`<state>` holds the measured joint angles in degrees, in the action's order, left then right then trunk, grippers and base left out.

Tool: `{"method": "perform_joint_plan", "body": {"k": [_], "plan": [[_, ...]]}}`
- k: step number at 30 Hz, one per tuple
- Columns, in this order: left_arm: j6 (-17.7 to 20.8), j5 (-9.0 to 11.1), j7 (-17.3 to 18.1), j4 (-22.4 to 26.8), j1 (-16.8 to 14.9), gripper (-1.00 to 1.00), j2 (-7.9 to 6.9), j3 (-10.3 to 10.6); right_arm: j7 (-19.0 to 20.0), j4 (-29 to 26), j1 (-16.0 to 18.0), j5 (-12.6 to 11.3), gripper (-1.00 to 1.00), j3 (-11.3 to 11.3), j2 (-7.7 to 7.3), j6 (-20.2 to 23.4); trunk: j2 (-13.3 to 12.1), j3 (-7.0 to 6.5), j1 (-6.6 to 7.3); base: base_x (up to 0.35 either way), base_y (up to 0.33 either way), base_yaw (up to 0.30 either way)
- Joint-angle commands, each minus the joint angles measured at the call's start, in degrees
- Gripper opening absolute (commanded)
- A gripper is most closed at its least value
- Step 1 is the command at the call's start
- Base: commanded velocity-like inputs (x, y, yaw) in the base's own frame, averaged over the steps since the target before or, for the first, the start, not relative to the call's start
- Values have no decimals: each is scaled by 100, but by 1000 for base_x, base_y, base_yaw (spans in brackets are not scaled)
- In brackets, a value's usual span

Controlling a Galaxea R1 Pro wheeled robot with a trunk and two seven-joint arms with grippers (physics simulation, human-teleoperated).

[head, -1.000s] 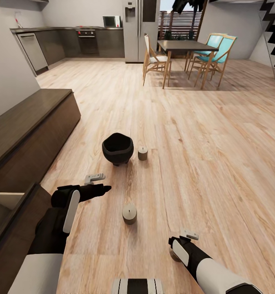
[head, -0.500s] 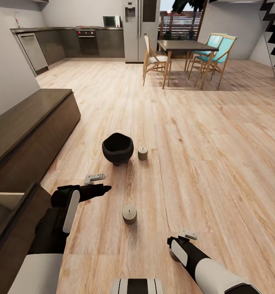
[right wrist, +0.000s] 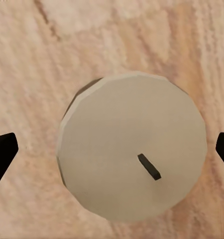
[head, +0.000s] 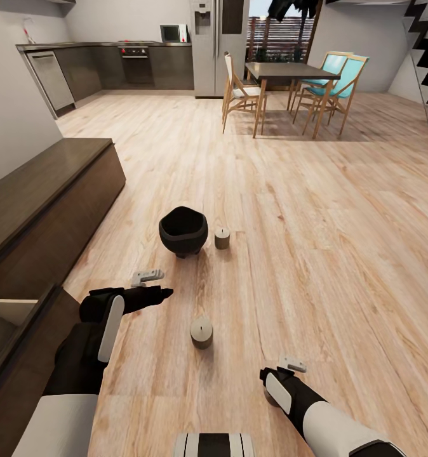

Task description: Place each of the two pumpkins and all three candles from the living room inside a cabinet in the living room (use any cabinet), then make sure every cabinet is closed, and position the cauldron so it is next to a table in the living room.

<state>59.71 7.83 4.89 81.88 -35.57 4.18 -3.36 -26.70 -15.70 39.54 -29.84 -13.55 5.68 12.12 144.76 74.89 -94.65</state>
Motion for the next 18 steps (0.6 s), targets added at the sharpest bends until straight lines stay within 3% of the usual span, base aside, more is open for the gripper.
{"method": "perform_joint_plan", "body": {"k": [1,18], "plan": [[29,5,21,3,-3,100,7,-16,-39,-12,1,-28,100,-47,-4,18,2,4,1,0,0,0],[29,4,21,3,-5,100,4,-16,-37,57,1,-31,100,-51,-6,-171,2,4,1,0,0,0]]}}
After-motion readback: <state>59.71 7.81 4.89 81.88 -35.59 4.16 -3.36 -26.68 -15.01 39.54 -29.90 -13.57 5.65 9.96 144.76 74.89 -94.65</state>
